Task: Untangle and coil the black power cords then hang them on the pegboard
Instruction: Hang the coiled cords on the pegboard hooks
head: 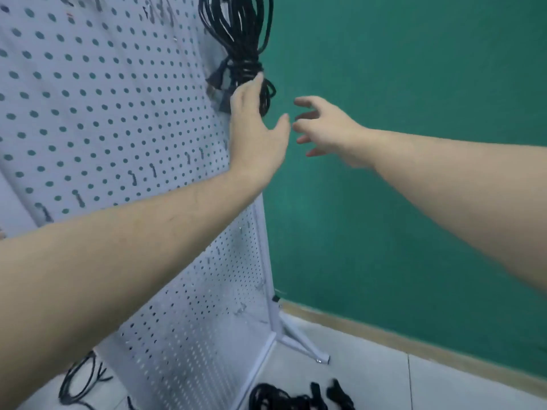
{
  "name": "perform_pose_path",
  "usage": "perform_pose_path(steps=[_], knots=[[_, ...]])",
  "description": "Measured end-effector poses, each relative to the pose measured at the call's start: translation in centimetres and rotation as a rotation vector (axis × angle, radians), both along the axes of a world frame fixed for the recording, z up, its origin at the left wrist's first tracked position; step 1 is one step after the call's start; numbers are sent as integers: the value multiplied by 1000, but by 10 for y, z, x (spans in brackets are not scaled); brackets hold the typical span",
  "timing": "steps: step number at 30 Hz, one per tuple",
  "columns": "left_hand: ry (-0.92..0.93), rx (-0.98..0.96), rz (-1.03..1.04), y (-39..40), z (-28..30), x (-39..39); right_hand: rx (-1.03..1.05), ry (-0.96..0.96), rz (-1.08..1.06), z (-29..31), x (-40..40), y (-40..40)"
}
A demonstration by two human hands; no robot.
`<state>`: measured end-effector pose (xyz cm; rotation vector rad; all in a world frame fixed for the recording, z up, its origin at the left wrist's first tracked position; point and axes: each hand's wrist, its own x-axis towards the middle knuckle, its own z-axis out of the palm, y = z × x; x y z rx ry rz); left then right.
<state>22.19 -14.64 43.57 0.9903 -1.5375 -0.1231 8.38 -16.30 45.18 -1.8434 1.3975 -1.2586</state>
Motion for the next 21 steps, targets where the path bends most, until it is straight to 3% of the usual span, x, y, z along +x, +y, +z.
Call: perform_pose_path(steps=[3, 8, 11, 16, 21], knots=[[-14, 108, -140, 33, -72, -12, 125, 63, -22, -64, -21, 25], [-107, 685, -272, 61, -220, -28, 417, 159, -28, -200, -53, 66], [-252, 1009, -326, 71, -296, -26, 601, 141, -18, -282, -65, 87], [-726, 1339, -349, 75, -392, -18, 888, 112, 11, -405, -69, 117], [-831, 1613, -394, 87, -470, -10, 1166, 152, 95, -499, -49, 141]])
